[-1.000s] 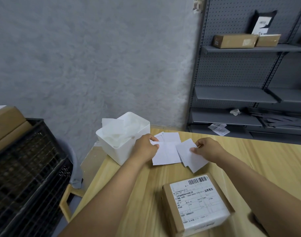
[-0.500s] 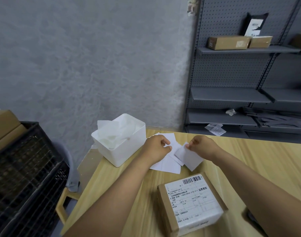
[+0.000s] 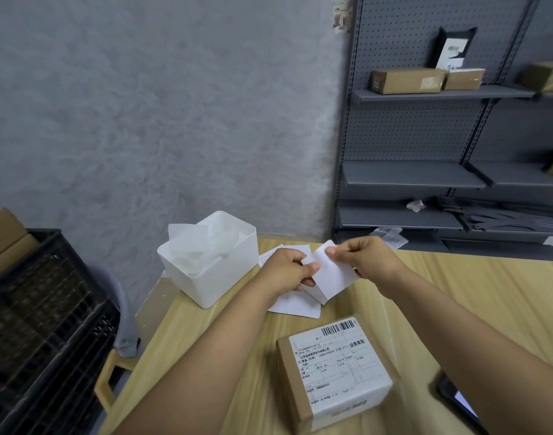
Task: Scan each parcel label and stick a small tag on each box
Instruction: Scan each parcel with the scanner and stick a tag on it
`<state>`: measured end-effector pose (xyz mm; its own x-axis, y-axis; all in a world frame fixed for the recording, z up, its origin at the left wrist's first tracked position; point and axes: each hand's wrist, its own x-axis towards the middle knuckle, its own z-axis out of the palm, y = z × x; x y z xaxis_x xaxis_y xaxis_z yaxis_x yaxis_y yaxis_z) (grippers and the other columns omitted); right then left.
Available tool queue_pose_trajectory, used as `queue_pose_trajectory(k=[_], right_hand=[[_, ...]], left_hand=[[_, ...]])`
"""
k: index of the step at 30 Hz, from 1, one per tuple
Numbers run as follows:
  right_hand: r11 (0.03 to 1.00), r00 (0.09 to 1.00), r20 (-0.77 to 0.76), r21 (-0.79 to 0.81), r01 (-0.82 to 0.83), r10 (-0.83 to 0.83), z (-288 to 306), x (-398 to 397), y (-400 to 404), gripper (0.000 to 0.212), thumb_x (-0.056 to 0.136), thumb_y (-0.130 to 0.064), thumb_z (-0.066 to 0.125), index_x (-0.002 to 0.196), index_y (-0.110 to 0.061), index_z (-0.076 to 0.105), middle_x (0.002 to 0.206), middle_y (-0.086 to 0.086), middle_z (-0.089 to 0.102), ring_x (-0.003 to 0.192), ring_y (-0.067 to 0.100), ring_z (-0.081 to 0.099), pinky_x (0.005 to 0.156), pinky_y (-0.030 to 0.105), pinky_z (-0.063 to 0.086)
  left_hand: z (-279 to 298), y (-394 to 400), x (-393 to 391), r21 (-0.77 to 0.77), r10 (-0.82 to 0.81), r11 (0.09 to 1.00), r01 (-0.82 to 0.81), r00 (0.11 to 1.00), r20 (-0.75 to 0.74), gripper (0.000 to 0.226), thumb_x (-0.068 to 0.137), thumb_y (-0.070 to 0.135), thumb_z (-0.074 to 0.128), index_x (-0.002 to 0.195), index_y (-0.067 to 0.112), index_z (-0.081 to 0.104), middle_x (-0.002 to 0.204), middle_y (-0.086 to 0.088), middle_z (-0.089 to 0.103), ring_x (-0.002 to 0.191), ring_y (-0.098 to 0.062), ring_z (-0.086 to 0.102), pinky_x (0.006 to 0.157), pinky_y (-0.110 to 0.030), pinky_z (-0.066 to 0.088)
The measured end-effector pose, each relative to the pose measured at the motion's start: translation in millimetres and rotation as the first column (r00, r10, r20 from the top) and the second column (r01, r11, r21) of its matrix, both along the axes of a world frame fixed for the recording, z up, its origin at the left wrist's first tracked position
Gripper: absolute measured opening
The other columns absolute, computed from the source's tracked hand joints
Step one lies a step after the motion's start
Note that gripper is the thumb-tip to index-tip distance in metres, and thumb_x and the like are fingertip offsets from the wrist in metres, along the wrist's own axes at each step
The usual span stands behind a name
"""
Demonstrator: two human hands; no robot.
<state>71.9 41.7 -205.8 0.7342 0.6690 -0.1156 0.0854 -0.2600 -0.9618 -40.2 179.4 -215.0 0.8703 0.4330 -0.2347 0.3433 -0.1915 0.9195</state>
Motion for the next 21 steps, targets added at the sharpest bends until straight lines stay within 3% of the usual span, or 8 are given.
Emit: queue_pose_trajectory(k=[3, 7, 9, 11, 13, 17, 19, 21], right_hand=[[0.999, 0.999, 0.021, 0.000, 0.039, -0.039, 3.2, -0.5, 0.5, 0.037, 0.073, -0.032, 0.081, 0.058, -0.012, 0.053, 0.052, -0.005, 0.050, 0.047, 0.008, 0.041, 0.046, 0.018, 0.031], [0.998, 0.997, 0.055, -0.013, 0.054, -0.053, 2.9, -0.1, -1.3, 0.042, 0.071, -0.033, 0.083, 0.055, -0.017, 0.047, 0.056, -0.002, 0.049, 0.051, 0.012, 0.041, 0.048, 0.022, 0.030], [0.998, 0.997, 0.050, 0.000, 0.064, -0.064, 3.2, -0.8, -2.1, 0.041, 0.071, -0.032, 0.083, 0.058, -0.016, 0.047, 0.059, -0.001, 0.053, 0.053, 0.012, 0.046, 0.049, 0.022, 0.033], [0.998, 0.998, 0.031, 0.020, 0.059, -0.059, 5.7, -3.2, -2.3, 0.040, 0.072, -0.031, 0.082, 0.060, -0.017, 0.047, 0.059, -0.002, 0.056, 0.052, 0.010, 0.049, 0.045, 0.018, 0.036], [0.998, 0.999, -0.007, 0.053, 0.040, -0.039, 7.7, -5.5, -2.3, 0.039, 0.074, -0.031, 0.080, 0.062, -0.016, 0.047, 0.062, 0.000, 0.057, 0.053, 0.012, 0.050, 0.046, 0.020, 0.038], [0.985, 0.981, -0.196, 0.172, 0.034, 0.000, 10.4, -6.2, -4.9, 0.034, 0.080, -0.033, 0.073, 0.065, -0.015, 0.049, 0.074, 0.010, 0.055, 0.059, 0.018, 0.052, 0.051, 0.027, 0.041], [0.982, 0.974, -0.225, 0.176, 0.070, -0.029, 11.6, -4.1, -6.1, 0.034, 0.086, -0.035, 0.066, 0.066, -0.015, 0.047, 0.073, 0.010, 0.055, 0.057, 0.018, 0.049, 0.051, 0.026, 0.040], [0.984, 0.974, -0.219, 0.147, 0.099, -0.065, 11.8, -0.4, -7.9, 0.031, 0.089, -0.034, 0.063, 0.071, -0.012, 0.051, 0.073, 0.010, 0.062, 0.057, 0.019, 0.054, 0.051, 0.026, 0.045]], left_hand=[[1.7, -4.0, -0.1, -0.100, 0.028, 0.995, -0.026, 0.999, 0.025, 0.013, 0.092, 0.024, 0.065, 0.096, 0.012, 0.063, 0.094, -0.004, 0.070, 0.077, -0.009, 0.068, 0.067, -0.019, 0.052], [3.1, -8.0, -1.4, -0.148, 0.130, 0.982, -0.121, 0.990, 0.053, 0.036, 0.082, 0.032, 0.075, 0.109, 0.016, 0.058, 0.097, -0.001, 0.069, 0.085, -0.013, 0.068, 0.071, -0.023, 0.055], [4.9, -9.2, -1.0, -0.079, 0.163, 0.984, -0.159, 0.985, 0.052, 0.041, 0.077, 0.039, 0.078, 0.107, 0.021, 0.056, 0.100, 0.001, 0.065, 0.089, -0.014, 0.066, 0.072, -0.025, 0.054], [6.9, -12.3, 0.4, -0.082, 0.127, 0.989, -0.119, 0.987, 0.096, 0.037, 0.077, 0.038, 0.078, 0.103, 0.025, 0.056, 0.096, -0.001, 0.066, 0.077, -0.009, 0.066, 0.063, -0.020, 0.054], [10.4, -15.9, 2.1, -0.128, 0.079, 0.990, -0.059, 0.984, 0.158, 0.029, 0.080, 0.029, 0.077, 0.101, 0.025, 0.057, 0.088, -0.004, 0.066, 0.069, -0.008, 0.066, 0.060, -0.021, 0.054], [14.7, -16.5, 2.3, -0.192, 0.078, 0.981, -0.033, 0.969, 0.235, 0.017, 0.088, 0.015, 0.068, 0.103, 0.014, 0.060, 0.084, -0.009, 0.068, 0.075, -0.016, 0.070, 0.066, -0.028, 0.059], [15.6, -14.2, 1.6, -0.228, 0.110, 0.972, -0.056, 0.966, 0.232, 0.016, 0.091, 0.021, 0.065, 0.099, 0.008, 0.062, 0.085, -0.012, 0.069, 0.080, -0.021, 0.072, 0.068, -0.030, 0.060], [18.3, -12.1, 2.2, -0.243, 0.155, 0.964, -0.112, 0.974, 0.165, 0.029, 0.094, 0.036, 0.058, 0.087, 0.008, 0.064, 0.084, -0.011, 0.069, 0.082, -0.023, 0.072, 0.068, -0.032, 0.060]])
